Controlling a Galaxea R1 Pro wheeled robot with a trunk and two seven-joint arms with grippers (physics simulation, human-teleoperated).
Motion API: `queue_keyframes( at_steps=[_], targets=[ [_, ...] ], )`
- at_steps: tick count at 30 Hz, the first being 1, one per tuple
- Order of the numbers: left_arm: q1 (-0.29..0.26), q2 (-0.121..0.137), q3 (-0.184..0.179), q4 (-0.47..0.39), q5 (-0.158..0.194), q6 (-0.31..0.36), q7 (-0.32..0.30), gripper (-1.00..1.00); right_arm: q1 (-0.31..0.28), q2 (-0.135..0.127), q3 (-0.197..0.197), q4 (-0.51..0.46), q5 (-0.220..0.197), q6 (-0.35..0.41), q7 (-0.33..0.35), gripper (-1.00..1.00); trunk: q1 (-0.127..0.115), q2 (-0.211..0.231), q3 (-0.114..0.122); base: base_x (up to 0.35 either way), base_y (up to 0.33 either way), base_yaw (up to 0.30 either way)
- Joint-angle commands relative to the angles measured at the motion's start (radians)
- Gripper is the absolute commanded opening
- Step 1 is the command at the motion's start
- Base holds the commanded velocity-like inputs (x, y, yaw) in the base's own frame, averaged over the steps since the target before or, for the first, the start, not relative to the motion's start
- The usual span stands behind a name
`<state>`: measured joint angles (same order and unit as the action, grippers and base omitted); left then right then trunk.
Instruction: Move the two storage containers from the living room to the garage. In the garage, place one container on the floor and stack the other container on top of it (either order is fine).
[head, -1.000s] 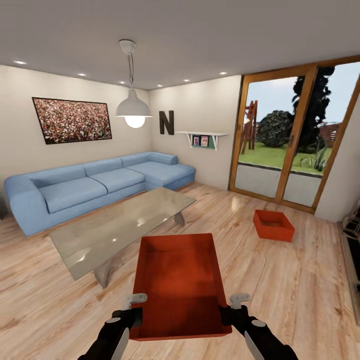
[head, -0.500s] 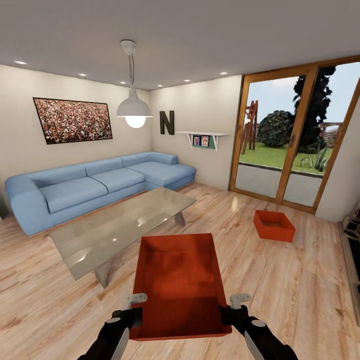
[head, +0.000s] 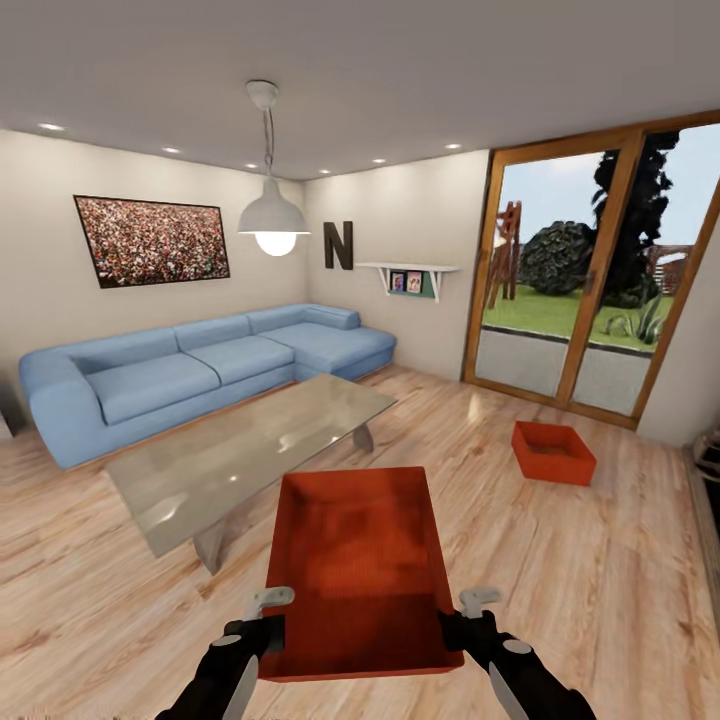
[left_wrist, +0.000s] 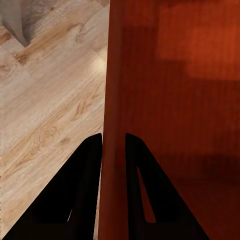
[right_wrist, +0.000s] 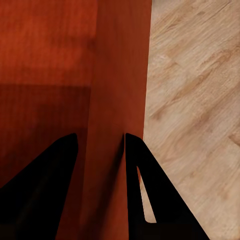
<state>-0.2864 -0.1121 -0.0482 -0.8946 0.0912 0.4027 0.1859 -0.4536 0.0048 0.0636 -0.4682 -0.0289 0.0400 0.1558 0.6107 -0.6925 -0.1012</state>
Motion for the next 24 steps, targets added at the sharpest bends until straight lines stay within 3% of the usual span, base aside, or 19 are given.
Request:
queue_keyframes(
  at_steps=[1,24],
  targets=[
    [0.0,0.0,0.001,-0.002,-0.021,0.009,0.024,-1.0,0.0,0.003,-0.002,-0.003,-0.011,0.005,0.042,-1.0,0.0,-0.002,-0.002,0.0,0.0,0.215],
    [0.0,-0.001,0.001,-0.002,-0.021,0.009,0.024,-1.0,-0.001,0.004,-0.002,-0.003,-0.013,0.005,0.042,-1.0,0.0,-0.002,0.014,0.0,0.0,0.248]
  ],
)
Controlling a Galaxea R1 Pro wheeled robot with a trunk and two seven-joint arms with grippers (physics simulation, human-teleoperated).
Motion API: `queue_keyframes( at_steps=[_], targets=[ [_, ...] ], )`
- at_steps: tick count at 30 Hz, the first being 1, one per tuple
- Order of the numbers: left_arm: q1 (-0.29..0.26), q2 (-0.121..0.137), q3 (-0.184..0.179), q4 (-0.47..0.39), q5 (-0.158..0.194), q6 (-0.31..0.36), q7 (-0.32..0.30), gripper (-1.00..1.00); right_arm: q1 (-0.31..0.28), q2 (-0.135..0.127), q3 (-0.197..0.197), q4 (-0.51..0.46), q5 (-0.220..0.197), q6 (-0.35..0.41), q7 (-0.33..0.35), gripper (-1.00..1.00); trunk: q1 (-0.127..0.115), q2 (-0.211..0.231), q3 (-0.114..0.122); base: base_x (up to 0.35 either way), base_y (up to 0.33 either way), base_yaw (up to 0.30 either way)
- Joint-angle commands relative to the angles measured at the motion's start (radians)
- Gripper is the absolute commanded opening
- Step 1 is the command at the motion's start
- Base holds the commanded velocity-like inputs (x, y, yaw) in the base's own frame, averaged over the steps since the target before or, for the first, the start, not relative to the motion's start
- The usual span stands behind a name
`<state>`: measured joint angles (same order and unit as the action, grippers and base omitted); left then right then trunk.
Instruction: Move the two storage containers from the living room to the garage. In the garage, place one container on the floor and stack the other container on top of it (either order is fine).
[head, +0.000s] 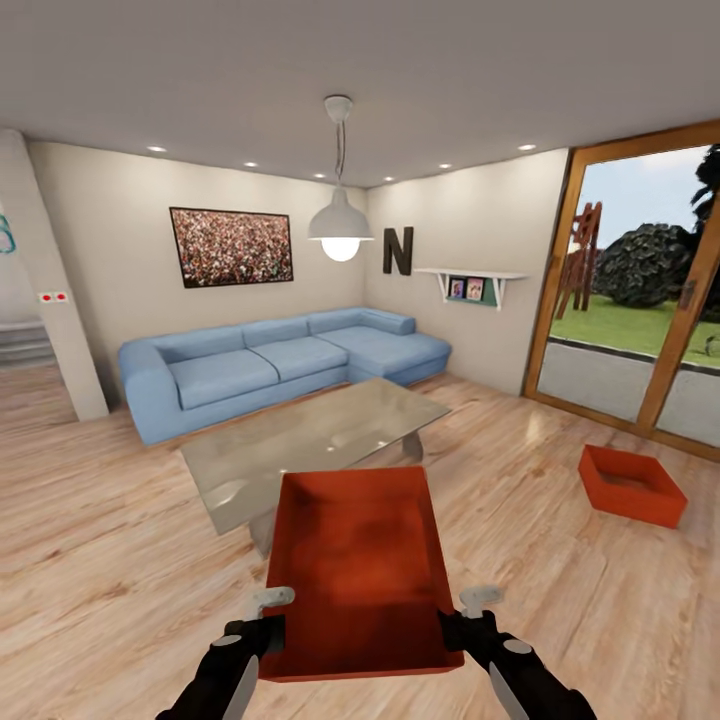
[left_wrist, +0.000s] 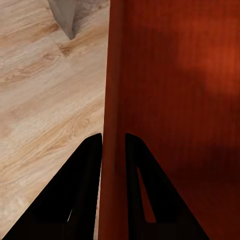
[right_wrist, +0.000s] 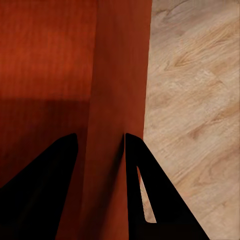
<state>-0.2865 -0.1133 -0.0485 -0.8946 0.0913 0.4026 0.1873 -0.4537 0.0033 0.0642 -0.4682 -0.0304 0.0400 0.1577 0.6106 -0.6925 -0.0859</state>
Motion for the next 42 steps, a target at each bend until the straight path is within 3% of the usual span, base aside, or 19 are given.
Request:
queue_keyframes(
  at_steps=[1,15,25,42],
  targets=[
    [0.0,0.0,0.001,-0.002,-0.021,0.009,0.023,-1.0,0.0,0.006,-0.003,-0.003,-0.011,0.005,0.04,-1.0,0.0,-0.001,-0.001,0.0,0.0,0.203],
    [0.0,0.0,0.001,-0.002,-0.021,0.009,0.023,-1.0,0.0,0.006,-0.003,-0.003,-0.011,0.005,0.04,-1.0,0.0,-0.001,0.017,0.0,0.0,0.193],
    [0.0,0.0,0.001,-0.002,-0.021,0.009,0.023,-1.0,0.0,0.006,-0.003,-0.003,-0.01,0.005,0.04,-1.0,0.0,-0.001,0.019,0.0,0.0,0.052],
    [0.0,0.0,0.0,-0.002,-0.021,0.01,0.023,-1.0,0.0,0.007,-0.003,-0.003,-0.011,0.005,0.03,-1.0,-0.003,0.006,0.022,0.0,0.0,0.281]
  ],
)
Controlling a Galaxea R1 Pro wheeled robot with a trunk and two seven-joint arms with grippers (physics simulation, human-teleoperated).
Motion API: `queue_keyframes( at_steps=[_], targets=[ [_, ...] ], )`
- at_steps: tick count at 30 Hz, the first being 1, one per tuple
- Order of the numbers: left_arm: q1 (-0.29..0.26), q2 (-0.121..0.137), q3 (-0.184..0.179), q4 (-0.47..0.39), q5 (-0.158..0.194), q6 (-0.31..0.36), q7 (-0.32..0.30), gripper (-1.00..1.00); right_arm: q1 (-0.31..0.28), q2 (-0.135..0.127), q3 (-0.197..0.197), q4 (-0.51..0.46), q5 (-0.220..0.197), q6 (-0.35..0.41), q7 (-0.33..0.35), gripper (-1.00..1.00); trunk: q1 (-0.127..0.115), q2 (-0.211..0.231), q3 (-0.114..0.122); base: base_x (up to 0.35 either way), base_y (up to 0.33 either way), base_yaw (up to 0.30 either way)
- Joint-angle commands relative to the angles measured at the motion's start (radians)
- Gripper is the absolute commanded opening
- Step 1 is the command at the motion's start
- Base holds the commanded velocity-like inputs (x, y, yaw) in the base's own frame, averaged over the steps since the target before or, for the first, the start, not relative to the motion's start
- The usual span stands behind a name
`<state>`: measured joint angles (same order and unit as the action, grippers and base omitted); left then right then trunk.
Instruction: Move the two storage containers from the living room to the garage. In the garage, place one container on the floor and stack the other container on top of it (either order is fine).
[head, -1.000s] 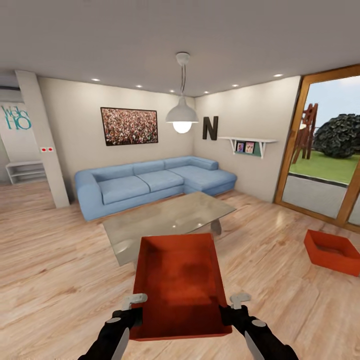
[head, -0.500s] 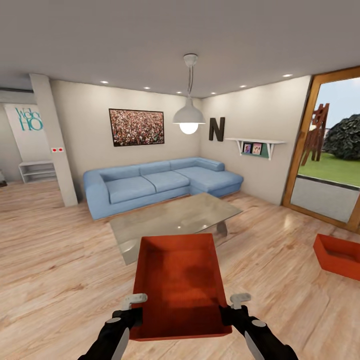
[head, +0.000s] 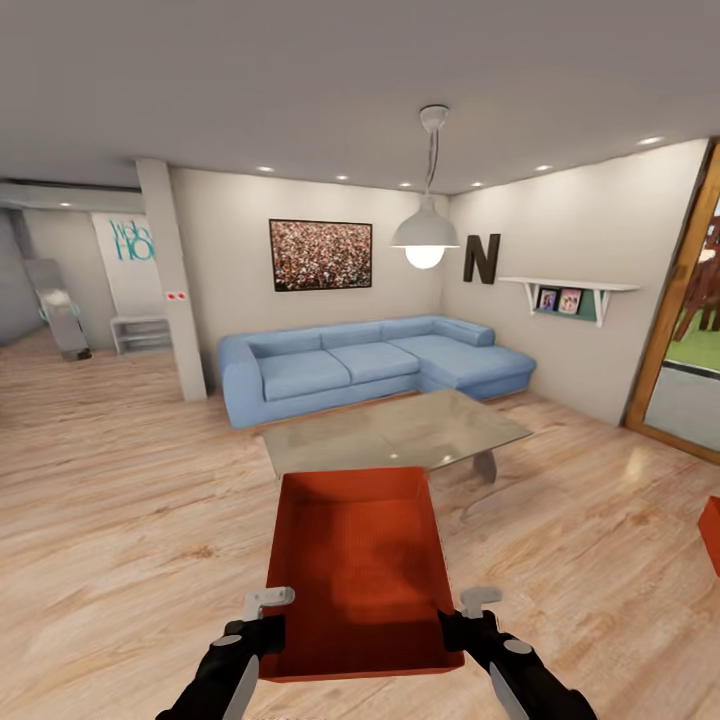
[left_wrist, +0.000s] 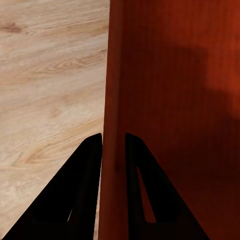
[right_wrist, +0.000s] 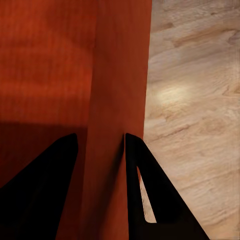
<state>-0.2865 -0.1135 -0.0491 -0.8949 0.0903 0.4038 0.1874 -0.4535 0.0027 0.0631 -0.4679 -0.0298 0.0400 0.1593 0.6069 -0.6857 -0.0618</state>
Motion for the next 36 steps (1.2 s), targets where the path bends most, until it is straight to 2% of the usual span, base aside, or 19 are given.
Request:
queue_keyframes(
  at_steps=[1,31,36],
  targets=[
    [0.0,0.0,0.001,-0.001,-0.02,0.009,0.023,-1.0,-0.001,0.008,-0.002,-0.003,-0.012,0.005,0.029,-1.0,-0.004,0.006,0.001,0.0,0.0,0.299],
    [0.0,0.0,0.002,-0.001,-0.02,0.009,0.023,-1.0,-0.001,0.008,-0.002,-0.003,-0.012,0.005,0.032,-1.0,-0.119,0.216,0.095,0.0,0.0,0.298],
    [0.0,0.0,0.002,-0.001,-0.02,0.009,0.023,-1.0,-0.001,0.008,-0.002,-0.003,-0.012,0.005,0.034,-1.0,-0.119,0.216,0.095,0.0,0.0,0.289]
  ],
)
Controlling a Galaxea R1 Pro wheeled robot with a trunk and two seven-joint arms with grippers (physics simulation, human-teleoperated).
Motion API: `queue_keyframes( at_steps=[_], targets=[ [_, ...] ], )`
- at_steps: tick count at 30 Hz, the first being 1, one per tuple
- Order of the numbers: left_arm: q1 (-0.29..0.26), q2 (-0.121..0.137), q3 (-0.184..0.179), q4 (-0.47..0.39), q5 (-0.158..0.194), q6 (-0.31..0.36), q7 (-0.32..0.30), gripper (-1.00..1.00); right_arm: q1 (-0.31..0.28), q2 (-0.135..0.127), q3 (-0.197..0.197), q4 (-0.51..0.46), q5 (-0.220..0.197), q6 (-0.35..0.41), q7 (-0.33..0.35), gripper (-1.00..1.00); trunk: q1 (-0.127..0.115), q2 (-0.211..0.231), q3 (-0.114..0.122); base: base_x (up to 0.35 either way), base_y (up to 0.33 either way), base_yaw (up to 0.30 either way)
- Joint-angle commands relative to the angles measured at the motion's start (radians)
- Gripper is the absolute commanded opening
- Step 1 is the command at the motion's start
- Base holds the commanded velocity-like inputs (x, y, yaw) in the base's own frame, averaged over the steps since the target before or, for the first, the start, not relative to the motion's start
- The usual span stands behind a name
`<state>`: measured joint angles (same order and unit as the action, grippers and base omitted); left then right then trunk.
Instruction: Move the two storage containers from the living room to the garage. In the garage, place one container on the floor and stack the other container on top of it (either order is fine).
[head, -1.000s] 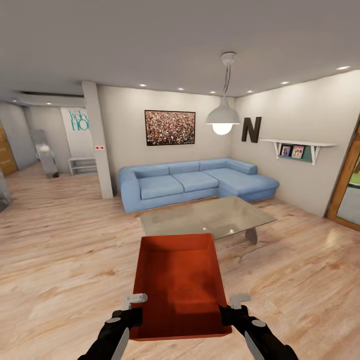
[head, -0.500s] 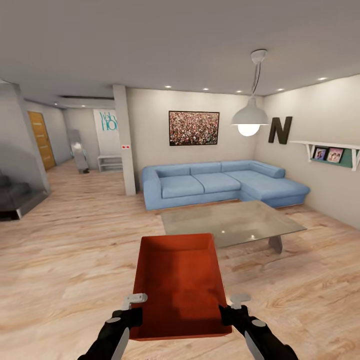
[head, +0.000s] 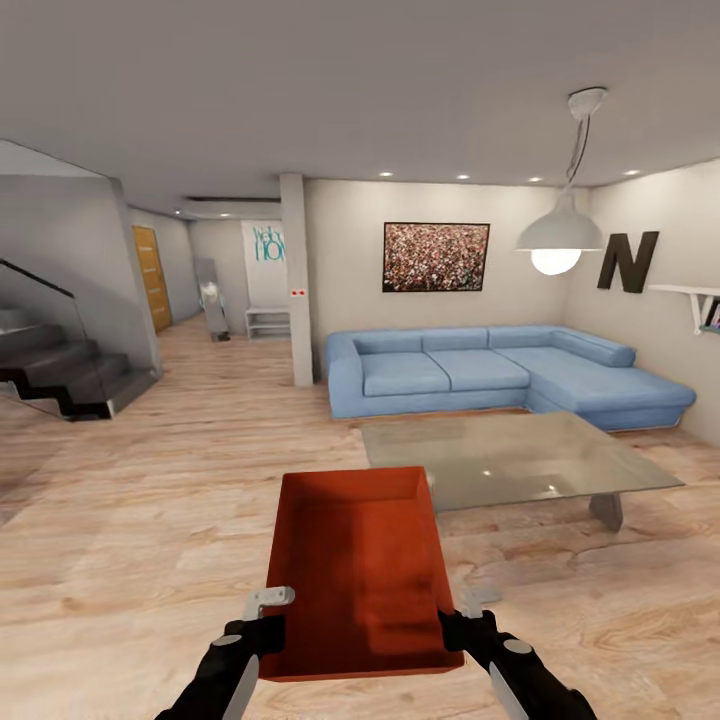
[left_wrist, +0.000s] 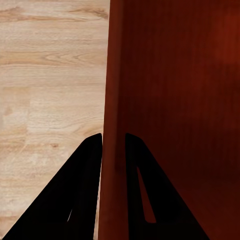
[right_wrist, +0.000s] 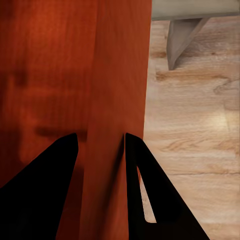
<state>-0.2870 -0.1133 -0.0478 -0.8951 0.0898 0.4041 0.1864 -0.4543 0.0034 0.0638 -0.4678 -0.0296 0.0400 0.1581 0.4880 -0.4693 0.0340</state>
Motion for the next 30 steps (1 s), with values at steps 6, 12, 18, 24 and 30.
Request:
queue_keyframes(
  at_steps=[6,12,18,24,30],
  targets=[
    [0.0,0.002,0.0,-0.002,-0.019,0.009,0.022,-1.0,0.0,0.007,-0.002,-0.003,-0.011,0.005,0.038,-1.0,0.0,-0.001,0.0,0.0,0.0,0.078],
    [0.0,0.002,0.0,-0.002,-0.021,0.01,0.021,-1.0,0.0,0.007,-0.002,-0.003,-0.01,0.005,0.04,-1.0,0.0,-0.001,0.0,0.126,0.0,0.004],
    [0.0,0.003,0.001,-0.002,-0.021,0.009,0.021,-1.0,0.0,0.007,-0.002,-0.003,-0.01,0.005,0.04,-1.0,0.0,-0.001,0.0,0.31,0.0,0.001],
    [0.0,0.003,0.002,-0.002,-0.021,0.009,0.021,-1.0,0.0,0.007,-0.002,-0.003,-0.01,0.005,0.039,-1.0,0.0,-0.001,0.0,0.323,0.0,0.178],
    [0.0,0.003,0.002,-0.002,-0.021,0.01,0.021,-1.0,0.0,0.007,-0.002,-0.003,-0.01,0.005,0.038,-1.0,0.0,-0.001,0.0,0.324,0.0,0.283]
  ],
)
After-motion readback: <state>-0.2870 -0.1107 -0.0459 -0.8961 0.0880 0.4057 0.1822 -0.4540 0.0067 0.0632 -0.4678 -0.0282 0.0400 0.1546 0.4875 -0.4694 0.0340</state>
